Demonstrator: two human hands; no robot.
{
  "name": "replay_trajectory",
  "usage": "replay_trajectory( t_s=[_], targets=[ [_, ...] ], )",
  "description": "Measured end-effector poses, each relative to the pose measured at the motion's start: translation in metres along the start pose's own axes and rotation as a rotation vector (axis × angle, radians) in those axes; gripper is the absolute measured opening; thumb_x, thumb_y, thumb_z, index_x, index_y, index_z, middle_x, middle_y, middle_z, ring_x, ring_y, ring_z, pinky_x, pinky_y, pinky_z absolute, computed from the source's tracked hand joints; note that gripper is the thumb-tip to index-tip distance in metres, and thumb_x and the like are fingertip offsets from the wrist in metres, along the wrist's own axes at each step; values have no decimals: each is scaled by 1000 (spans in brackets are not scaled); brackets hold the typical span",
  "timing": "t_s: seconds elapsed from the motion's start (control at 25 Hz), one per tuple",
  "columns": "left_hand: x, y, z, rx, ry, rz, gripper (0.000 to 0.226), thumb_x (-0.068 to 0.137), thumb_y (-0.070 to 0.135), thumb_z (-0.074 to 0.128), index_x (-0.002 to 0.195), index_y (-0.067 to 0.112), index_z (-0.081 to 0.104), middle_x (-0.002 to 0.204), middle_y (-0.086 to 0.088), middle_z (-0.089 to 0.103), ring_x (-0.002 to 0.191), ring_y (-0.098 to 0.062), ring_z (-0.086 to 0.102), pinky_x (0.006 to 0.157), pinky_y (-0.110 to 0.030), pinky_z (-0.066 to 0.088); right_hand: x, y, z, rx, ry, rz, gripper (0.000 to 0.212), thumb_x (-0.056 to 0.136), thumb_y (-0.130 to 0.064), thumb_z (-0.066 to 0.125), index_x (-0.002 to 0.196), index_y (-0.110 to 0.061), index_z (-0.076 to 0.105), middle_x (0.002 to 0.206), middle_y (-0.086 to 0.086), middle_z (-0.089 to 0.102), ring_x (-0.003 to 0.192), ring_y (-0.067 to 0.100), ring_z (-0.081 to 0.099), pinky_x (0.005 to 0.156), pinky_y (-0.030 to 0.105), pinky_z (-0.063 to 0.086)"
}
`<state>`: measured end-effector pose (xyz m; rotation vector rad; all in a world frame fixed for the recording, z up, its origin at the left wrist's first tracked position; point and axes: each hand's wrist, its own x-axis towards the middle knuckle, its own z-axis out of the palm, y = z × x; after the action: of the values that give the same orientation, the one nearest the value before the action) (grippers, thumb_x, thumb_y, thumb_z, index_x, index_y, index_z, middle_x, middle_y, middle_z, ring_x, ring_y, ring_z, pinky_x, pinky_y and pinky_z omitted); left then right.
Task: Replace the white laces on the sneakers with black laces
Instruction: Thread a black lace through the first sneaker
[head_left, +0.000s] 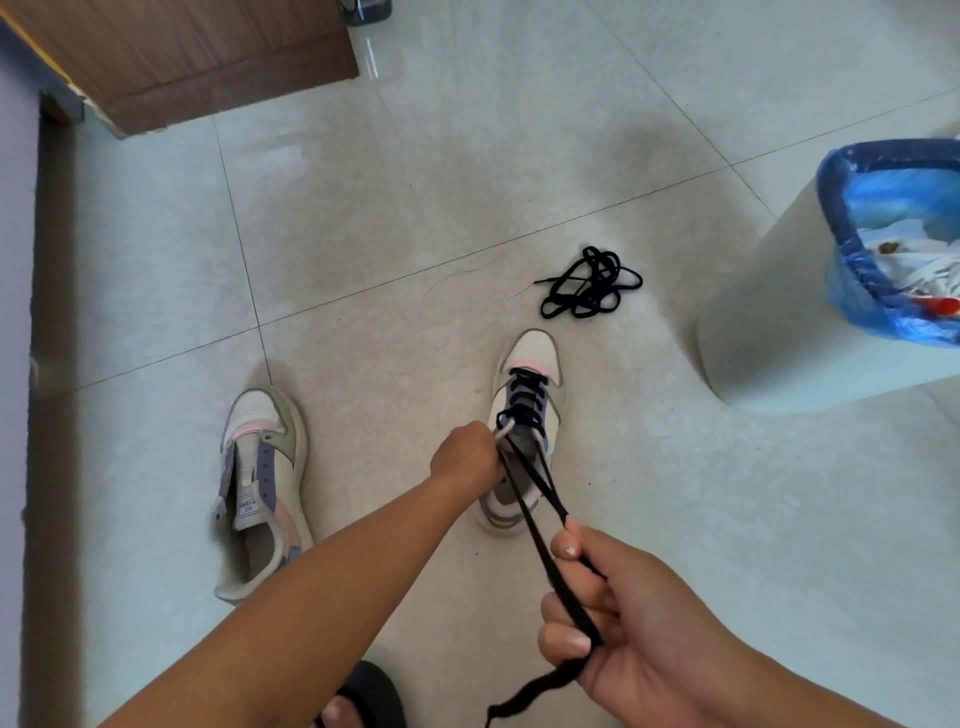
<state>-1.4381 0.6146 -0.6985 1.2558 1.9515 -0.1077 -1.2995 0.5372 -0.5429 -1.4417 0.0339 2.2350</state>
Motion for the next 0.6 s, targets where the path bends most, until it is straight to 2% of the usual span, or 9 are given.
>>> replay_trajectory(
  t_s=[0.12, 0.2, 0.28, 0.4, 0.6],
  targets=[
    [4, -5, 1, -33, -4, 10, 18, 91, 16, 50, 74, 8, 52, 75, -5, 55, 80, -30, 57, 60, -29, 38, -5, -13, -2, 67, -30, 5, 26, 84, -14, 51, 60, -11, 43, 41, -4, 14, 29, 8, 15, 28, 16, 24],
    [5, -11, 0, -96, 15, -3, 20, 87, 15, 51, 69, 9, 49, 69, -3, 51, 72, -27, 52, 55, -28, 36, -6, -28, -4, 73, -60, -16, 24, 75, -9, 60, 57, -13, 44, 42, -5, 15, 29, 8, 16, 27, 18, 24],
    [3, -14, -1, -155, 69, -15, 12, 86, 17, 51, 78, 8, 52, 79, -8, 56, 72, -26, 51, 58, -27, 36, -5, -36, -5, -42, -48, -66, 30, 81, -17, 59, 56, -13, 45, 43, -4, 16, 32, 8, 15, 31, 22, 30],
    [-4, -12, 2, -111, 158, 20, 17, 92, 25, 45, 94, 8, 50, 88, -7, 56, 76, -25, 51, 62, -30, 38, -1, -21, 1, -305, -27, -127, 32, 85, -26, 48, 57, -13, 41, 45, -1, 18, 34, 10, 15, 42, 25, 37],
    [0, 2, 3, -4, 149, 21, 20, 95, 18, 40, 107, 5, 50, 107, -12, 62, 95, -31, 60, 66, -30, 39, -18, 4, 9, -227, -43, 83, 49, 93, -27, 45, 47, -14, 38, 44, -1, 14, 32, 8, 10, 34, 10, 19]
  ],
)
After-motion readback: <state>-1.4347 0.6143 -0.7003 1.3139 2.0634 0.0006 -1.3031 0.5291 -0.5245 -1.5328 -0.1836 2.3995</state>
